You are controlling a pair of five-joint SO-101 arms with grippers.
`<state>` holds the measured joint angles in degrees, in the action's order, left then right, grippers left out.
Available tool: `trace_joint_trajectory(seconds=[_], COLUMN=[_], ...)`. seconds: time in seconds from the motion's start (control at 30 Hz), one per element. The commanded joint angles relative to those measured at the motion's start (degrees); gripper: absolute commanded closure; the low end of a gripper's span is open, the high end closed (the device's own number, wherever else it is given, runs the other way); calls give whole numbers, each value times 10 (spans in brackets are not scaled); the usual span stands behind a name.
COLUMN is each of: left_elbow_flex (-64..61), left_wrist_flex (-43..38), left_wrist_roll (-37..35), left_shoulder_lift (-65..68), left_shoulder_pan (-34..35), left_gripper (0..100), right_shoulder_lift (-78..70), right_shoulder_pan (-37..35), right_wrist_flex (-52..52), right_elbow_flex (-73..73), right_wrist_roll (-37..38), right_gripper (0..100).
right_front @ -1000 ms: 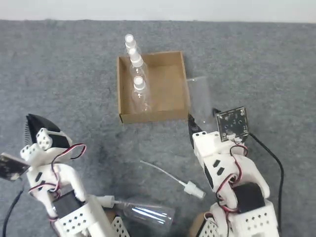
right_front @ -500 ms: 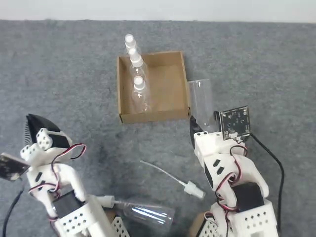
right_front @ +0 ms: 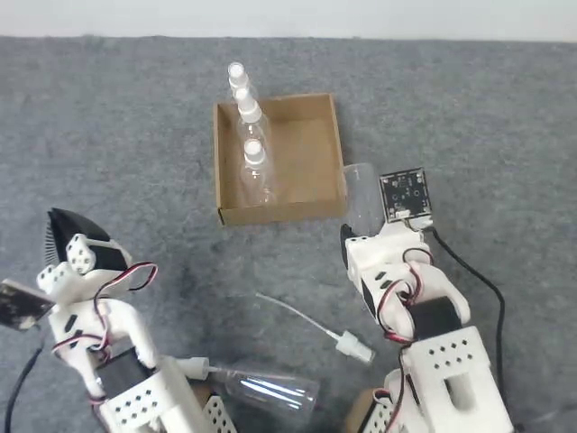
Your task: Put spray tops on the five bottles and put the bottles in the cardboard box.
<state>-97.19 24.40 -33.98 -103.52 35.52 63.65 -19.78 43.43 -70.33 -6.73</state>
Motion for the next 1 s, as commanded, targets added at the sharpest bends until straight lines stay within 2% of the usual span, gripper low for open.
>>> trace_joint_trajectory(seconds=[0.0, 0.43, 0.67, 0.77, 0.97], left_elbow_flex=[7, 7, 7, 7, 7], left_wrist_flex=[-21, -21, -21, -21, -21], left_wrist_roll=[-1, -1, -1, -1, -1], left_shoulder_lift=[-9, -9, -9, -9, -9], left_shoulder_pan=[-1, -1, -1, -1, -1], left_gripper=[984, 984, 984, 984, 984], right_shoulder_lift=[-7, -14, -146, -200, -218], right_shoulder_pan=[7, 20, 44, 44, 45], right_wrist_flex=[-15, -27, -17, -17, -17], right_elbow_flex=[37, 37, 98, 121, 133], right_wrist_roll=[-11, -14, -18, -45, -84], right_gripper=[923, 923, 923, 923, 923])
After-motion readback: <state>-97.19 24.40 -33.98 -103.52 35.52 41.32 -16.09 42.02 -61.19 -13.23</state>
